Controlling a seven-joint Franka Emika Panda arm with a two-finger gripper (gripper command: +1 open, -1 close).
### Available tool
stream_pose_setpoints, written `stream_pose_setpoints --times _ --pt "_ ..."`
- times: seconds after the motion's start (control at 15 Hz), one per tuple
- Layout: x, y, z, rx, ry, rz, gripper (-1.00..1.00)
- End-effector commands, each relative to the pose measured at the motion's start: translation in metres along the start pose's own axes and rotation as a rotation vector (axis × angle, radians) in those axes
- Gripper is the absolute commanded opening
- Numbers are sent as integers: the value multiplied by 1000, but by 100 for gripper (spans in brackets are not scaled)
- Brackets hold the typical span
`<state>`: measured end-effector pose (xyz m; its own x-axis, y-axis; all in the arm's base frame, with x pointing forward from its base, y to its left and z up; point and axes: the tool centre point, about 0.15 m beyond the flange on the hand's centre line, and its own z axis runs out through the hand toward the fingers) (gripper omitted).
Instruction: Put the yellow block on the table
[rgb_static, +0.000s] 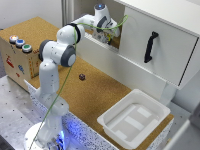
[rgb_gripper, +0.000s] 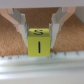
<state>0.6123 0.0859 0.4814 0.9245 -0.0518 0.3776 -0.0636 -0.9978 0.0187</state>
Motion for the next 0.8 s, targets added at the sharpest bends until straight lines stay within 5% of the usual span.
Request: stream_pose_setpoints --times 0.0,0.73 --pt "-105 31 -7 -79 52 89 -100" --pt "-234 41 80 11 -202 -7 -100"
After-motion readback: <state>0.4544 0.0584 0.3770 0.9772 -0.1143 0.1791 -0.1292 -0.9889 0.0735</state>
